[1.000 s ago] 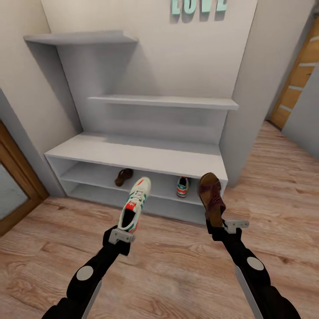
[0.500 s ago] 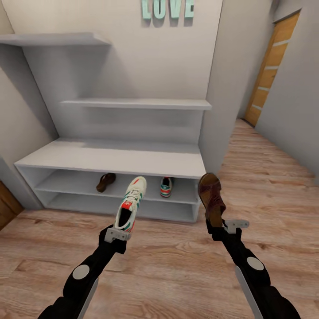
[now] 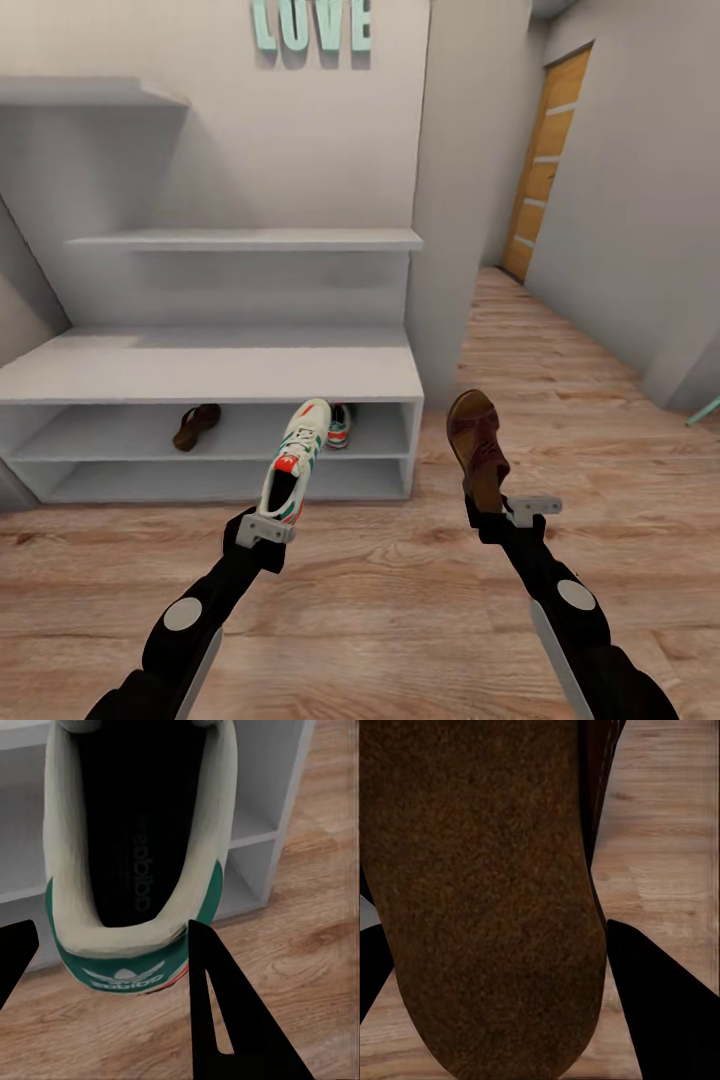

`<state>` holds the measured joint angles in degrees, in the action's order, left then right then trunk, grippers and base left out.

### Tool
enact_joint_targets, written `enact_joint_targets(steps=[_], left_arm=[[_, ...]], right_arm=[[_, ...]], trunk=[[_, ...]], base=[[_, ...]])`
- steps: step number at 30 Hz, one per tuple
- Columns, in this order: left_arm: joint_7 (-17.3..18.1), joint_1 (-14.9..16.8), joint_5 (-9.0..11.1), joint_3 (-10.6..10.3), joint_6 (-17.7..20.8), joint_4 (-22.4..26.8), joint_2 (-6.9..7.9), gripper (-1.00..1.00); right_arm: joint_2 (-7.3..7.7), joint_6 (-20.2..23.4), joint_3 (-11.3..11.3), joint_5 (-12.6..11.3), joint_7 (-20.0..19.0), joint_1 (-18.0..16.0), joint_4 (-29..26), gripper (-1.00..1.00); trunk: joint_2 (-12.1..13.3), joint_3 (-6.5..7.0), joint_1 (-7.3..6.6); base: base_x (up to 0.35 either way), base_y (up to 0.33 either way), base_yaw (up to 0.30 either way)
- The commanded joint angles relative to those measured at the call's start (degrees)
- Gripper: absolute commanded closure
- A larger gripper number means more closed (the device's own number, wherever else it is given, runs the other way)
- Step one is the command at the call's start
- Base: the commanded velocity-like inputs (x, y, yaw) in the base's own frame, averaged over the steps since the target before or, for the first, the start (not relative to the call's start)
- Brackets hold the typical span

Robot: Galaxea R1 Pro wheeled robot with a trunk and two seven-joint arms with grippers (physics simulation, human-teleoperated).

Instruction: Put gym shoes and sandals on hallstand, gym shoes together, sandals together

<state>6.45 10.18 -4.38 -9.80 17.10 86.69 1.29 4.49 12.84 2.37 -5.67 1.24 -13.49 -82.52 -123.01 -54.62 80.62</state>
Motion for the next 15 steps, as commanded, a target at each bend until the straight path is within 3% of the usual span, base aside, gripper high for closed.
enact_joint_targets(steps=[1,6,12,15], left_arm=[[0.2,0.0,-0.5,0.0,0.3,0.1,0.03,1.00],[0.2,0.0,-0.5,0.0,0.3,0.1,0.03,1.00],[0.2,0.0,-0.5,0.0,0.2,0.1,0.03,1.00],[0.3,0.0,-0.5,0.0,0.2,0.1,0.03,1.00]], right_arm=[[0.06,0.3,0.1,-0.6,0.2,0.0,0.0,1.00],[0.08,0.3,0.1,-0.4,0.1,0.0,-0.1,1.00],[0.35,0.3,-0.3,0.0,0.0,0.0,-0.3,1.00],[0.51,0.3,-1.1,-0.2,0.0,0.0,-0.4,1.00]], trunk=[[0.0,0.00,-0.01],[0.0,0.20,-0.01],[0.0,0.23,-0.01],[0.0,0.24,-0.01]], base=[[0.000,0.000,-0.257],[0.000,0.000,-0.205],[-0.012,0.000,-0.029],[-0.215,0.000,-0.002]])
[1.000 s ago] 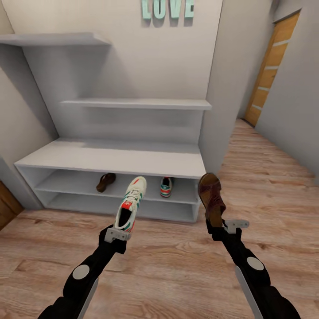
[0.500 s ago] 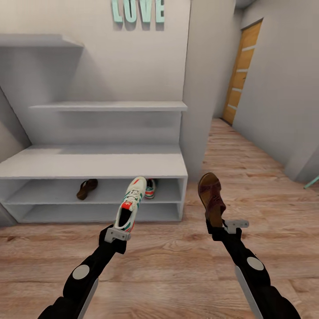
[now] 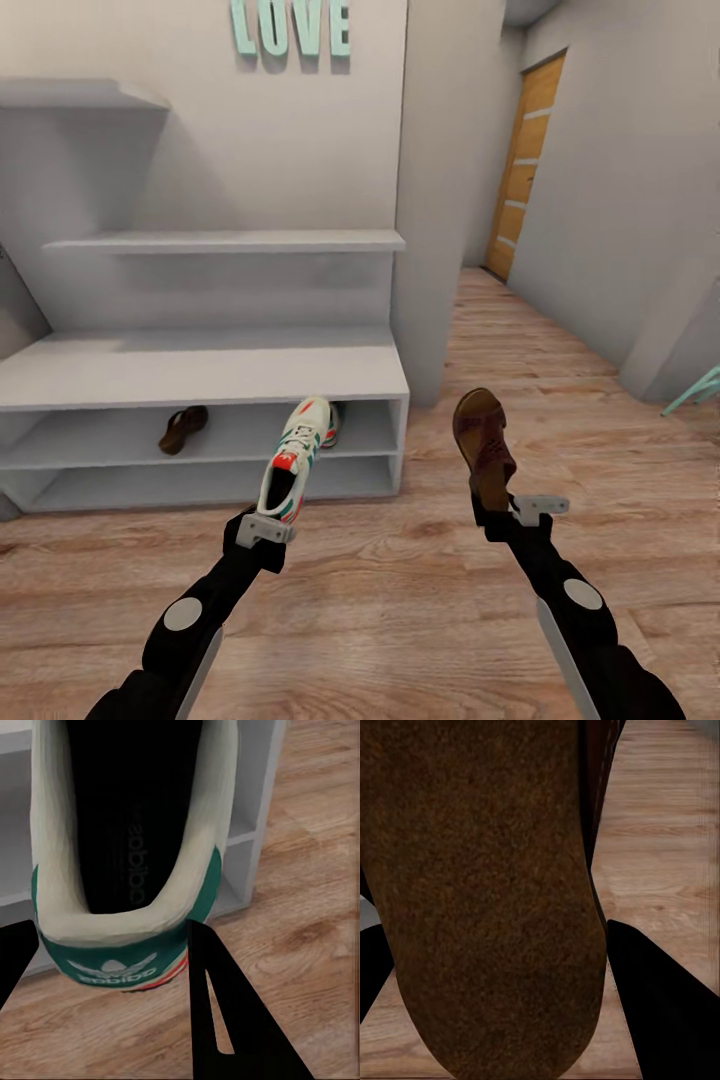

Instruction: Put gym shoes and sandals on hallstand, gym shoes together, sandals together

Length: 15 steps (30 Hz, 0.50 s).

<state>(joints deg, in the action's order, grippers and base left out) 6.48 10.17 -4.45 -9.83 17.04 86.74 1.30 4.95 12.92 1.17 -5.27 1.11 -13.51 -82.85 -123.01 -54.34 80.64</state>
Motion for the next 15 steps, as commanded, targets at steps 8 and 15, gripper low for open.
enact_joint_targets(steps=[8,15], left_arm=[[0.3,0.0,-0.5,0.0,0.3,0.0,0.06,1.00],[0.2,0.0,-0.5,0.0,0.3,0.0,0.03,1.00]], right_arm=[[-0.36,0.3,0.0,-0.1,0.2,0.0,0.1,1.00],[-0.37,0.3,0.1,-0.1,0.2,0.0,0.1,1.00]], trunk=[[0.0,-0.05,-0.04],[0.0,-0.05,-0.04]], base=[[-0.087,0.000,0.000],[-0.142,0.000,0.000]])
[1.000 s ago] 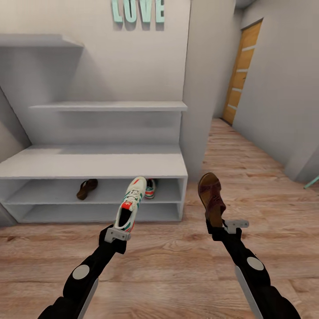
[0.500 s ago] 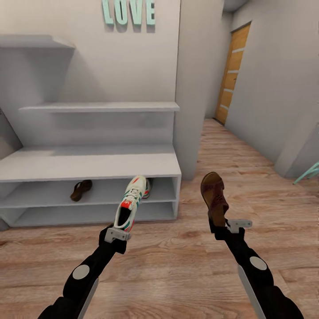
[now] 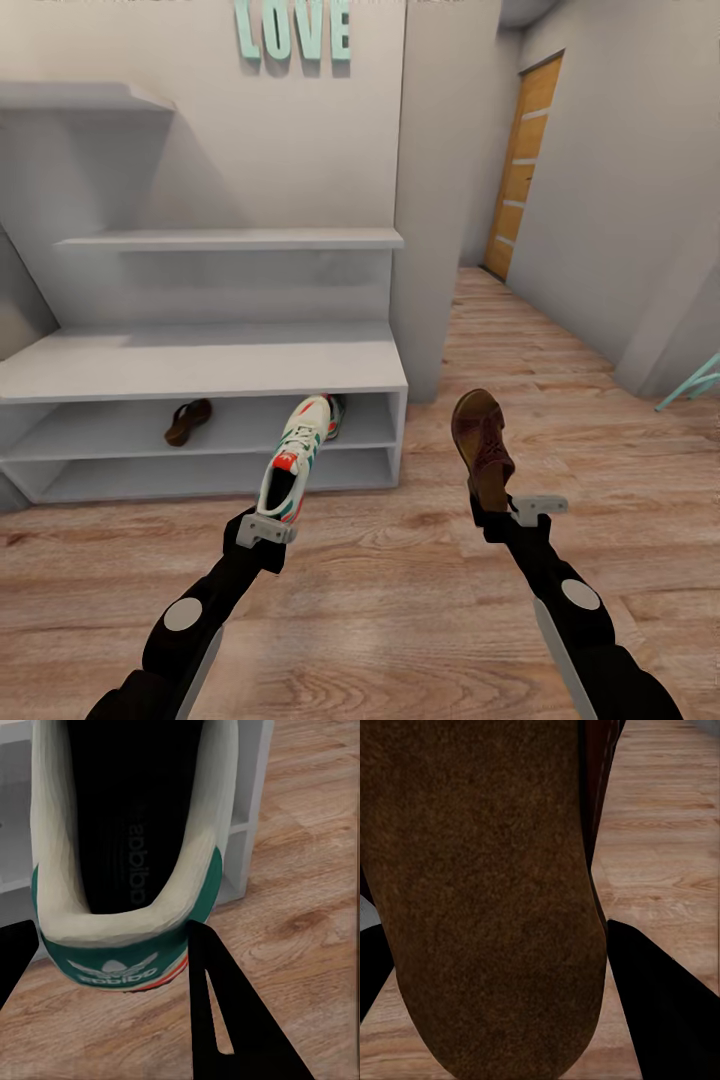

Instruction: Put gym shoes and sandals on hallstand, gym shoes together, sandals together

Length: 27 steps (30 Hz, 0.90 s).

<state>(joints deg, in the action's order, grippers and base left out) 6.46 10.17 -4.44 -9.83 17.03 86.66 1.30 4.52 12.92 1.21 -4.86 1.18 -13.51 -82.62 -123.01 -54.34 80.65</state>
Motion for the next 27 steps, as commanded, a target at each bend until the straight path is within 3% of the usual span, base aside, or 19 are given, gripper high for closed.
enact_joint_targets(steps=[1,13,27], left_arm=[[0.2,0.0,-0.5,0.0,0.3,0.1,0.02,1.00],[0.2,0.0,-0.4,0.1,0.3,0.1,0.02,1.00],[0.2,0.0,-0.4,0.6,0.3,0.1,0.02,1.00]], right_arm=[[0.05,0.3,0.1,-0.5,0.1,0.0,-0.1,1.00],[0.05,0.3,0.1,-0.5,0.1,0.0,-0.1,1.00],[0.05,0.3,0.1,-0.5,0.1,0.0,-0.1,1.00]], trunk=[[0.0,-0.05,-0.04],[0.0,-0.05,-0.04],[-5.6,-2.56,3.04]], base=[[-0.292,0.000,0.000],[-0.051,0.000,0.000],[0.000,0.000,0.000]])
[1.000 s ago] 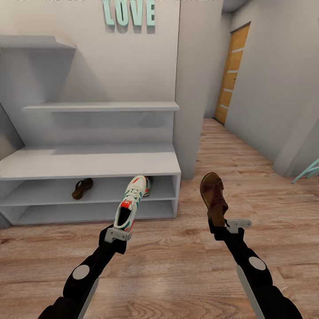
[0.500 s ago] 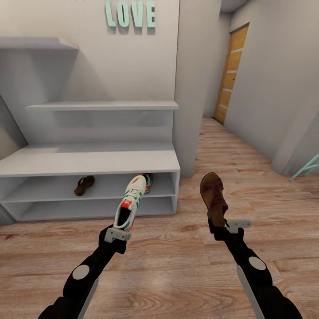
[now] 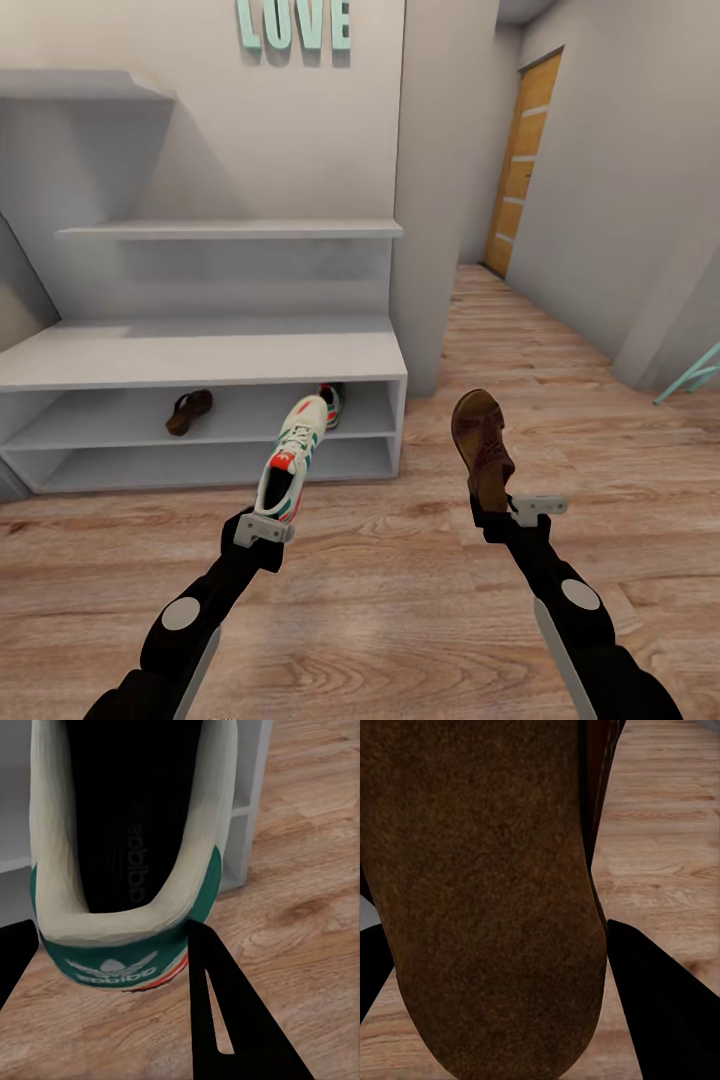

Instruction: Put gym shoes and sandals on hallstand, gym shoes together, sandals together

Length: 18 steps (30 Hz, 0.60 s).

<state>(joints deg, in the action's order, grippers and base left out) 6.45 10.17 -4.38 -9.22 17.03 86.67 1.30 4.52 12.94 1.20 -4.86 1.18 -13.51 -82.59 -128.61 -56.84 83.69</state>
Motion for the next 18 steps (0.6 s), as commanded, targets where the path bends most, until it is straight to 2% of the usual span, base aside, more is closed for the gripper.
enact_joint_targets(steps=[1,18], left_arm=[[0.3,0.0,-0.5,0.0,0.3,0.1,0.02,1.00],[0.3,0.0,-0.5,0.0,0.3,0.1,0.02,1.00]], right_arm=[[0.05,0.3,0.1,-0.5,0.1,0.0,-0.1,1.00],[0.05,0.3,0.1,-0.5,0.1,0.0,0.0,1.00]], trunk=[[-0.4,-0.24,0.22],[-7.3,-3.29,3.95]], base=[[0.000,0.000,0.000],[0.000,0.000,0.000]])
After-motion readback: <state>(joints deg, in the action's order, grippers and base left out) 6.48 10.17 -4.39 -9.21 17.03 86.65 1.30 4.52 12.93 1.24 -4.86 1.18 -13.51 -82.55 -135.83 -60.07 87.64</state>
